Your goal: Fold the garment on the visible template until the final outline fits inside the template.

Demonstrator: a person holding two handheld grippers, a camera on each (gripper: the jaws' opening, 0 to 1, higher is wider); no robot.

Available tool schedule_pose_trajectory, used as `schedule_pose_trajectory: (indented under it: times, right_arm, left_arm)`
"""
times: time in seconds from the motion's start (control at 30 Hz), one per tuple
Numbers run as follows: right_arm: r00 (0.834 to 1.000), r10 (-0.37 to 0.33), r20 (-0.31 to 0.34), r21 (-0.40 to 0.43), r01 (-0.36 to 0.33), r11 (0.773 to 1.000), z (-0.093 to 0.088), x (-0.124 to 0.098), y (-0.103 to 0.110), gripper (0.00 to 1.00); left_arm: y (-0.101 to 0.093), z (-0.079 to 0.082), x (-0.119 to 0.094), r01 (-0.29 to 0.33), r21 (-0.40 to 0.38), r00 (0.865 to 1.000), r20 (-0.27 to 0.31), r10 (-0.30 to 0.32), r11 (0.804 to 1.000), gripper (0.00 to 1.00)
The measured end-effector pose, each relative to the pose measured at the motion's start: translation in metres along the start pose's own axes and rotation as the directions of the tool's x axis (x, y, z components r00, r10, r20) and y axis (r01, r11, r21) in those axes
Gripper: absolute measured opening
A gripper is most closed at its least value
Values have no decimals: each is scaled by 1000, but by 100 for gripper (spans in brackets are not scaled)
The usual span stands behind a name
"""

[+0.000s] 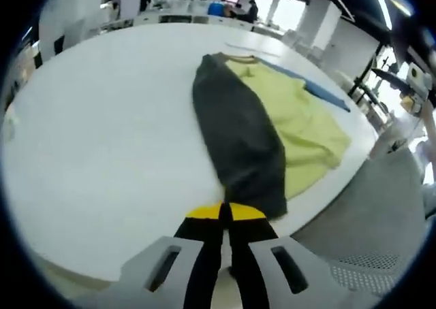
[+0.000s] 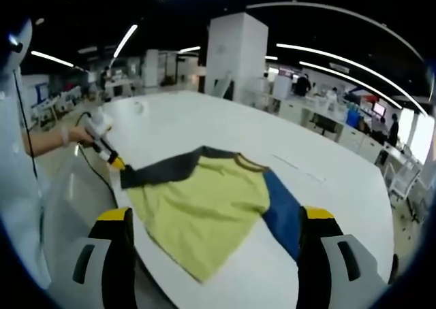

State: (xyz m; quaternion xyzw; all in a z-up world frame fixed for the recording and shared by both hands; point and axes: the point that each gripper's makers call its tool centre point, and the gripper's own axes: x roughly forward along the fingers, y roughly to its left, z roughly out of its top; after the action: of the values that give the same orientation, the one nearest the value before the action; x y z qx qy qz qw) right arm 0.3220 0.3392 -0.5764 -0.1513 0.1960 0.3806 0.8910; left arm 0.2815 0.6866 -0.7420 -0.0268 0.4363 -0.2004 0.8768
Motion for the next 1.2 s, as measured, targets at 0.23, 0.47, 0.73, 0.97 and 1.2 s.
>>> schedule_pose_trajectory:
  times: [0.23, 0.47, 0.73, 0.97, 1.2]
  right_arm:
    - [1000, -3, -2, 1, 3, 1000, -1, -1, 0, 100]
    - [1000, -8, -2, -3, 8, 1000, 1, -3, -1, 100]
    - [1000, -11, -5, -10, 11, 1000, 1, -5, 0, 99]
    - [1000, -19, -8, -7, 19, 1000, 0, -7, 0, 99]
    - [1000, -24, -17, -6, 24, 1000, -1, -8, 1, 99]
  left_arm:
    - [13, 7, -4, -34, 18, 999, 10, 34, 999, 0]
    - [27, 19, -10, -57, 36, 998, 16, 57, 998, 0]
    - [47, 22, -11, -93, 51, 996, 2, 93, 994, 0]
    - [66, 16, -12, -138, 50, 990, -14, 139, 989, 0]
    - [81, 12, -14, -157, 17, 987, -12, 157, 987, 0]
